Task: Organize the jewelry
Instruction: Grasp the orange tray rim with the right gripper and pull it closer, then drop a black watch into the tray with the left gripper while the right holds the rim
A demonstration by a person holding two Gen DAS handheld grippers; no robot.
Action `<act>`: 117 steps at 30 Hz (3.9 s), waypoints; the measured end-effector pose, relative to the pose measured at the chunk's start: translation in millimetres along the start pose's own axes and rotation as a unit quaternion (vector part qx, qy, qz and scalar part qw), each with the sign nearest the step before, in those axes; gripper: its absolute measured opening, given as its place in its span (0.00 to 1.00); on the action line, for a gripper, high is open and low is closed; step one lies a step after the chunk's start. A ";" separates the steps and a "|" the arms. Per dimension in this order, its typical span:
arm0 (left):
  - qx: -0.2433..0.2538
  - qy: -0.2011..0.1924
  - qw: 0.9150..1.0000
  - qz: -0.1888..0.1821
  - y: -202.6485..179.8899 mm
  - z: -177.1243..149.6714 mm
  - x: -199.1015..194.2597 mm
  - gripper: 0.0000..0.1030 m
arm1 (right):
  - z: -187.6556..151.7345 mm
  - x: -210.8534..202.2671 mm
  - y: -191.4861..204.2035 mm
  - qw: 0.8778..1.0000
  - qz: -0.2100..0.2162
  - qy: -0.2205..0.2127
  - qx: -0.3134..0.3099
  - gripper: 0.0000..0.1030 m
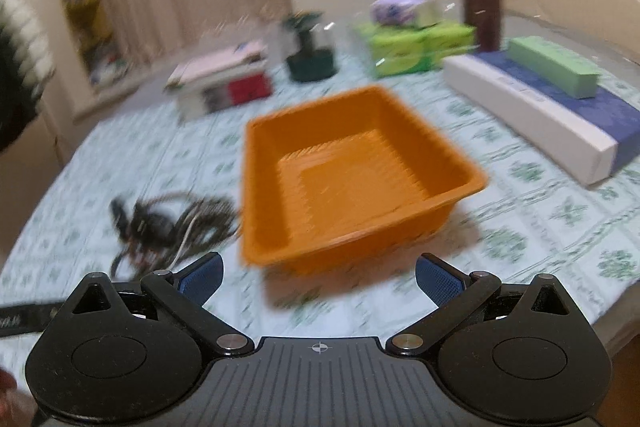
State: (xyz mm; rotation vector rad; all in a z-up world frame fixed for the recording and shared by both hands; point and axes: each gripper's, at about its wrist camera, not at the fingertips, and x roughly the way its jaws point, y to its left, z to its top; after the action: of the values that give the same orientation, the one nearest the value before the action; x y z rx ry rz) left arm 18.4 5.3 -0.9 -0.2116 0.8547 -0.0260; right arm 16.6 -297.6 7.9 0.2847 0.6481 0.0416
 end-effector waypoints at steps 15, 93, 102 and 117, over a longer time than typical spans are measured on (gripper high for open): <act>-0.034 -0.045 0.998 -0.038 -0.9 16.2 28.7 0.99 | 54.5 81.7 -124.5 0.999 -0.013 0.013 0.028 0.47; 0.104 -0.023 0.994 -0.005 50.8 107.4 131.5 0.11 | 76.8 62.7 -7.0 0.929 -0.081 0.043 -0.358 0.03; 0.145 -0.035 0.989 -0.012 38.6 131.1 103.6 0.11 | 49.3 60.2 2.5 0.907 -0.104 0.061 -0.403 0.03; 0.186 -0.029 0.972 -0.144 -44.8 130.9 63.9 0.11 | 42.7 64.6 2.2 0.887 -0.116 0.136 -0.425 0.04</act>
State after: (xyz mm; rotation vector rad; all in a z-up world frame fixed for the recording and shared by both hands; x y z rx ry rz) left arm 161.5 -22.5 43.6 0.0172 0.7405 -0.4474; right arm 93.9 -297.9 2.9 -0.6631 0.8774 0.1328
